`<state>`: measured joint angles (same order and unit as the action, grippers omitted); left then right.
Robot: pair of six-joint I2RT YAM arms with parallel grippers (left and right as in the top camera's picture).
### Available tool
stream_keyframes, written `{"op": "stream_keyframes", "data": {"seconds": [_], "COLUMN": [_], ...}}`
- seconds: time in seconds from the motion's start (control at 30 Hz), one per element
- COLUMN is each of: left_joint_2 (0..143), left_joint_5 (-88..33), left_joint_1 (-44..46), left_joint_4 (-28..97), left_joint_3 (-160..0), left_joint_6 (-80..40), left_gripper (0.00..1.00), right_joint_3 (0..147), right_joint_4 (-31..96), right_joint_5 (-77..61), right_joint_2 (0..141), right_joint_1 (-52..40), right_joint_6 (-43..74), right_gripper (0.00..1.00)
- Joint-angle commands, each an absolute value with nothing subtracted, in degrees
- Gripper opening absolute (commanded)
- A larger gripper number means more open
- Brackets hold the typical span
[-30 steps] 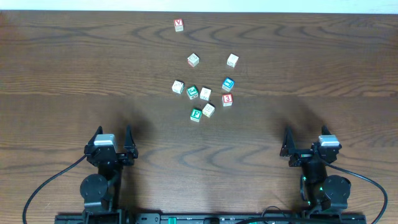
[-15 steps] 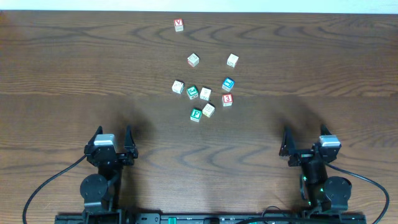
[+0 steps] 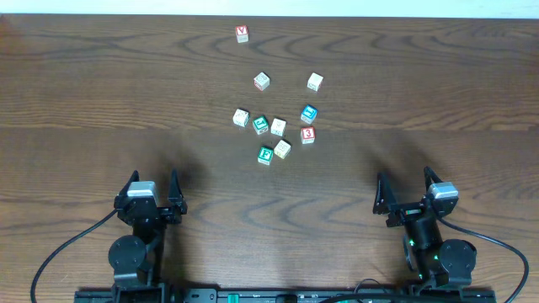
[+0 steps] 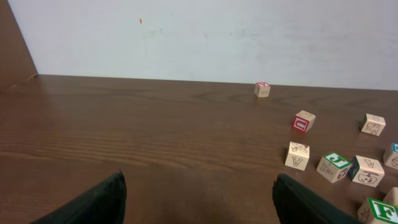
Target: Lift 3 blocks
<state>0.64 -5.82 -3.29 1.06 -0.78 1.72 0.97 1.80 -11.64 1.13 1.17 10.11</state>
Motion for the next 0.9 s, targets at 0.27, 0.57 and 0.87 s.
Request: {"op": "stream_keyframes", "data": {"seconds": [0.27, 0.57, 0.87], "left_joint_2": [0.64, 0.64, 0.64], "left_joint_5": [-6.96, -6.96, -6.98], "left_joint_1": [-3.57, -3.57, -3.57], "left_joint_4": [3.57, 3.57, 3.57], "left_joint_3": [-0.23, -0.23, -0.23], "left_joint_6": [1.67, 1.67, 1.67], "left_gripper": [0.76, 0.77, 0.76], "right_joint_3": [0.91, 7.27, 16.73], "right_joint_4": [0.89, -0.93, 4.40], "right_joint_5": [-5.08, -9.50, -9.54], "right_joint_2": [1.39, 1.69, 12.27], "right_joint_1": [1.41, 1.41, 1.41], "right_joint_6": [3.29, 4.64, 5.80], "right_gripper": [0.99, 0.99, 0.99]}}
